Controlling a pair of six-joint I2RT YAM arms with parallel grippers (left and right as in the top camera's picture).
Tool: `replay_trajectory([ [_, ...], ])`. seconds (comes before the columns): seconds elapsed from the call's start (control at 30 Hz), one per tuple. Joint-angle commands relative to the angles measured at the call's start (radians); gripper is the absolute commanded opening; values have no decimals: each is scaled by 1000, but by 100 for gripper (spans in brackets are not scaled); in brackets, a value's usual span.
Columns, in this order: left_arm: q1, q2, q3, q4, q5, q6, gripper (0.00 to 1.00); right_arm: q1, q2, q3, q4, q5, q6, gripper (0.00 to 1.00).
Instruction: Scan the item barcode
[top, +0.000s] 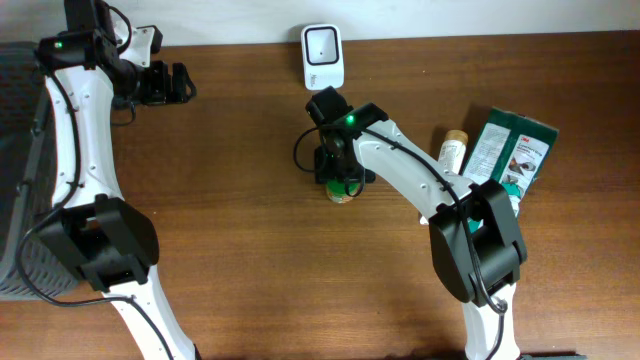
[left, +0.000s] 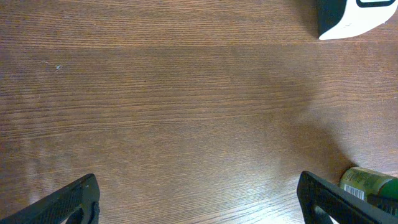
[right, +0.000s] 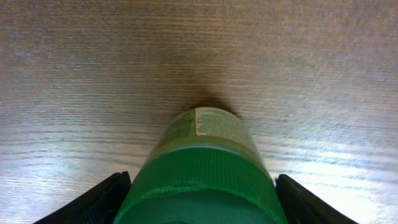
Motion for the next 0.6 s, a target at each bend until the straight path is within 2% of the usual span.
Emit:
replay_trajectory([
  [0.0,4,-6,17,-1,14,-9,99,6,-5,68,-18,22,-158,68],
  [0.07,3,-6,17,-1,14,-9,99,7,-11,108,-36,19,-282,68],
  [0.2,3,-6,17,-1,14,-9,99,8,-39,173,-100,-128,-740,65],
  [0.23,3,-6,17,-1,14,-9,99,8,-40,173,-116,-158,-838,60],
  [0.33,3,-6,17,-1,14,-9,99,8,-34,171,-150,-158,-1060,59],
  [0.47,3,-6,17,-1,14,-9,99,8,-30,153,-159,-158,-1184,62],
  [0.57,3,-6,17,-1,14,-9,99,7,-30,114,-158,-158,-1160,62],
])
